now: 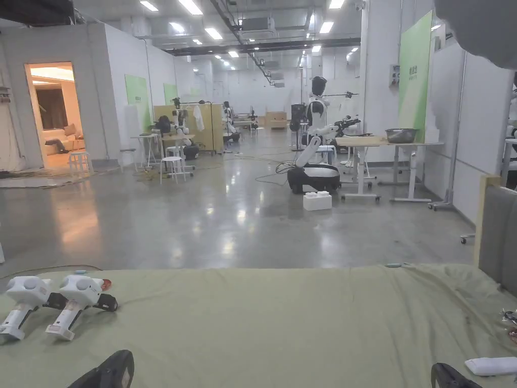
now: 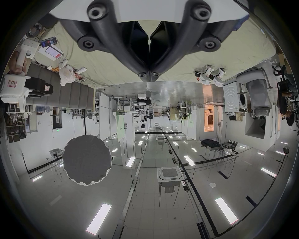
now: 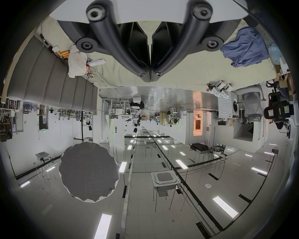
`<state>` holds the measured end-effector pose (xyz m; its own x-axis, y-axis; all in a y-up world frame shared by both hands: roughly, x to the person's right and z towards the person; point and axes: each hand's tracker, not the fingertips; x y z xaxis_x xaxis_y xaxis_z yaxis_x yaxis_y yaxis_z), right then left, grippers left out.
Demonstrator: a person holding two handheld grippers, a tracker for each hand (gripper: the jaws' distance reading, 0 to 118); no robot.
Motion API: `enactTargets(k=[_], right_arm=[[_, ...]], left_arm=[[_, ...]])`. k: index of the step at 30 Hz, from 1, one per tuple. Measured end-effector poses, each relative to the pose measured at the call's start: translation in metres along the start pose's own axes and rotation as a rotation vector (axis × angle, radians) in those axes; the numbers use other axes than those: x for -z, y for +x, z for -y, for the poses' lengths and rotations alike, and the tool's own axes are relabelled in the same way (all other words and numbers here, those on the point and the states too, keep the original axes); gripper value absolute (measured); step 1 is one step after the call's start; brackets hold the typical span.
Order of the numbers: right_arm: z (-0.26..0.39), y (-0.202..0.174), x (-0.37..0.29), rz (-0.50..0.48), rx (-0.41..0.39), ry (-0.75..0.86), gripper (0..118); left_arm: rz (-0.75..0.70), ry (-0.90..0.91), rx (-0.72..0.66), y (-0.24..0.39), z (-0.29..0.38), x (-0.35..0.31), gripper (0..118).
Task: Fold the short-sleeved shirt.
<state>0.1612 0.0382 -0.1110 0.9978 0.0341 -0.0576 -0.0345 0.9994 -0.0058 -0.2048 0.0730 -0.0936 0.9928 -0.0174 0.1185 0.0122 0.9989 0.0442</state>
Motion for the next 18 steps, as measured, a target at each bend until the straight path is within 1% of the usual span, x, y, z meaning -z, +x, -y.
enactTargets(k=[3, 5, 7, 9, 10, 11, 12, 14, 15, 17, 18], right_arm=[[-0.001, -0.001, -0.001, 0.003, -0.004, 0.007, 0], [-0.001, 0.000, -0.002, 0.006, -0.003, 0.006, 0], [-0.002, 0.000, -0.002, 0.009, -0.010, 0.003, 0], [-0.001, -0.001, -0.003, 0.014, -0.050, 0.001, 0], [-0.001, -0.004, -0.002, 0.014, -0.096, -0.003, 0], [-0.002, -0.007, -0.001, -0.008, -0.151, -0.010, 0], [-0.002, -0.012, 0.000, -0.034, -0.260, -0.015, 0], [0.002, -0.026, 0.001, -0.042, -0.546, -0.022, 0], [0.007, -0.033, 0.003, -0.043, -0.690, -0.035, 0], [0.024, -0.050, 0.006, -0.070, -1.042, -0.073, 0], [0.040, -0.053, 0.006, -0.107, -1.223, -0.067, 0]], left_arm=[[-0.006, 0.000, -0.001, 0.001, -0.001, -0.001, 0], [-0.049, -0.032, 0.004, 0.002, -0.002, 0.003, 0], [-0.039, -0.033, 0.008, 0.000, 0.000, 0.004, 0], [-0.040, -0.047, 0.016, 0.000, 0.000, 0.006, 0], [-0.035, -0.050, 0.050, 0.001, 0.001, 0.006, 0], [-0.038, -0.053, 0.102, 0.004, 0.002, 0.007, 0], [-0.050, -0.062, 0.191, 0.009, 0.003, 0.009, 0], [-0.047, -0.073, 0.450, 0.025, 0.016, 0.013, 0], [-0.024, -0.127, 0.636, 0.034, 0.030, 0.016, 0], [0.069, -0.239, 1.069, 0.049, 0.074, 0.018, 0], [0.078, -0.280, 1.278, 0.052, 0.091, 0.017, 0]])
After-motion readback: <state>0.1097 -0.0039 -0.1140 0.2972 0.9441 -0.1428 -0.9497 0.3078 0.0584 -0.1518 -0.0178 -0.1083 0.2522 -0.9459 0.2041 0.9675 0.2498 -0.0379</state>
